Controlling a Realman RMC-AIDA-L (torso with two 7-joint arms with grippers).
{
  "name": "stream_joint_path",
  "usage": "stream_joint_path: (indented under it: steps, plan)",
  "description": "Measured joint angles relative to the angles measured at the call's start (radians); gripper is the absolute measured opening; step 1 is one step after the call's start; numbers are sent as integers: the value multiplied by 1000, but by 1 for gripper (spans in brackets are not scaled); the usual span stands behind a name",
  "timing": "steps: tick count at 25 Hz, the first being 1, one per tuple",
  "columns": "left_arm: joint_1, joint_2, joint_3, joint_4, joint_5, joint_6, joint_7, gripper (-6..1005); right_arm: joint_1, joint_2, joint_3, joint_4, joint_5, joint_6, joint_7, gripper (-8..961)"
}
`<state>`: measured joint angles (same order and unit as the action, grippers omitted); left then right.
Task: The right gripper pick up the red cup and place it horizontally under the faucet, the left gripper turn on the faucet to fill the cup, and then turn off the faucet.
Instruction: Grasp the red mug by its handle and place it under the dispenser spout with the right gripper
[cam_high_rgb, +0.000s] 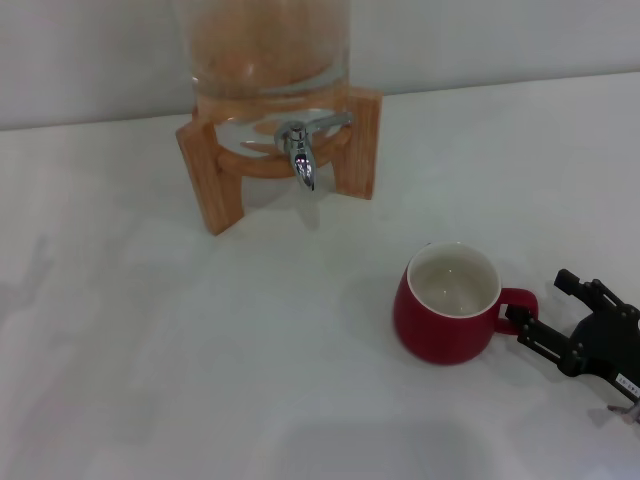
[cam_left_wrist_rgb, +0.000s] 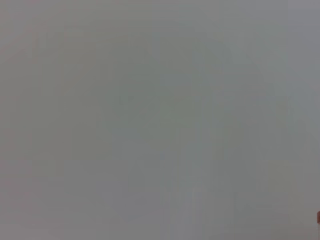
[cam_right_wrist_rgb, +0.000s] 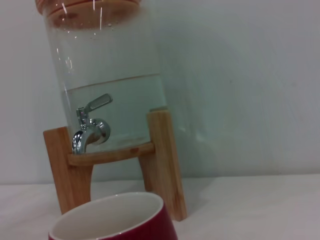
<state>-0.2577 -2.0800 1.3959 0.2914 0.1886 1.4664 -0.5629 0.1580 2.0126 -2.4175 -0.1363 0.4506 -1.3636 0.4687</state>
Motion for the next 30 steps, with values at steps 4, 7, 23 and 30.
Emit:
stream_joint_path:
  steps: [4,7,23,30]
  plan:
    - [0,0,0,0,0,0,0,875,4,-1,0,0,0,0,-1,838]
    - [0,0,0,0,0,0,0,875,9,-1,0,-2,1,2,-1,838]
    - [-2,0,0,0,0,-2,0,875,19,-2,23,-7,3,3,-2,839]
    - [0,0,0,-1,0,-2,0,875,22,-2,17,-8,-3,3,-2,839]
